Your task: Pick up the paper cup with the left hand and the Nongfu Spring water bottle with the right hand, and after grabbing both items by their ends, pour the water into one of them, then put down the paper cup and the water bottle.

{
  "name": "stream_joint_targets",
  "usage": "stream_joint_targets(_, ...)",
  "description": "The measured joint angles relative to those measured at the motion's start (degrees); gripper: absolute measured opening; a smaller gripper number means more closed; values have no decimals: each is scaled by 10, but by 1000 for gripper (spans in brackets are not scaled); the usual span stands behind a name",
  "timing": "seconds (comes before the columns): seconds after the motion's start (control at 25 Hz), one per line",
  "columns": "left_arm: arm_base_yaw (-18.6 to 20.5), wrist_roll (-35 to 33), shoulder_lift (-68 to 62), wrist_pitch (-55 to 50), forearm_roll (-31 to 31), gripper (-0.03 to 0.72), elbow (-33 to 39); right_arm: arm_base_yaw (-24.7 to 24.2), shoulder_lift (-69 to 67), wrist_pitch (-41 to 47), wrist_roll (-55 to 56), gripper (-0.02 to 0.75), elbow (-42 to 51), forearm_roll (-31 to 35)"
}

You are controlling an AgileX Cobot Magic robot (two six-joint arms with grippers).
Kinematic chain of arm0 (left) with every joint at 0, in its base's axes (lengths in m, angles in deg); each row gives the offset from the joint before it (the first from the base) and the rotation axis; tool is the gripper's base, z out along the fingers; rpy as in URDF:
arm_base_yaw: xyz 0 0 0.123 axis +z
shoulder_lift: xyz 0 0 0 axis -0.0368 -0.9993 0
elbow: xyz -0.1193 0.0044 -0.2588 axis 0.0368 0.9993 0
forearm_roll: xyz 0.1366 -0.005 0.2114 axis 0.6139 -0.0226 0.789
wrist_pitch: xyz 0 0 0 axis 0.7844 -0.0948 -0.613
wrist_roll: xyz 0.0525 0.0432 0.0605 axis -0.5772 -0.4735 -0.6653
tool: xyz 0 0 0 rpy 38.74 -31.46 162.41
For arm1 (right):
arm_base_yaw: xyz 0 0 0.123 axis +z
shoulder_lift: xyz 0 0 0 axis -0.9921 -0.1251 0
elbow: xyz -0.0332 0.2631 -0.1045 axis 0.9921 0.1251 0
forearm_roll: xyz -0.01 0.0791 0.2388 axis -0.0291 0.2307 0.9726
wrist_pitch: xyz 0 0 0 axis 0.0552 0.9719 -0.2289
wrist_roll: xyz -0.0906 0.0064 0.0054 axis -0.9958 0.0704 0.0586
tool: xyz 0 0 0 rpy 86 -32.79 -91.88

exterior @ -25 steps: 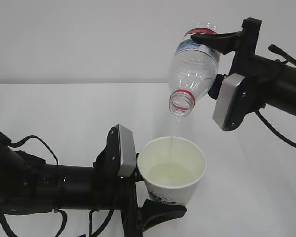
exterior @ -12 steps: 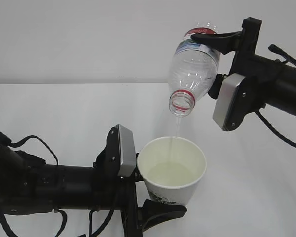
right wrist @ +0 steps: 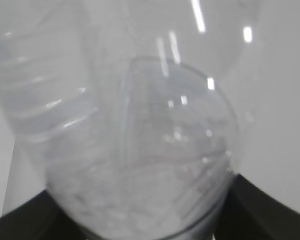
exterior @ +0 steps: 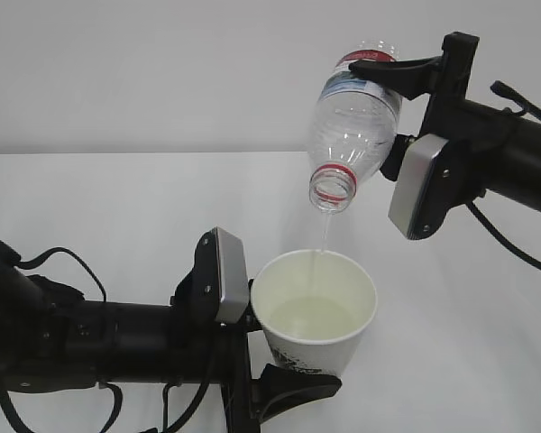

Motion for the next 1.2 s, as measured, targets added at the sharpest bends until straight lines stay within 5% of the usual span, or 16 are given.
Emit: stream_joint_targets(1.2,0,0,0,0,-2,546,0,0,0,-1,-6,477,0,0)
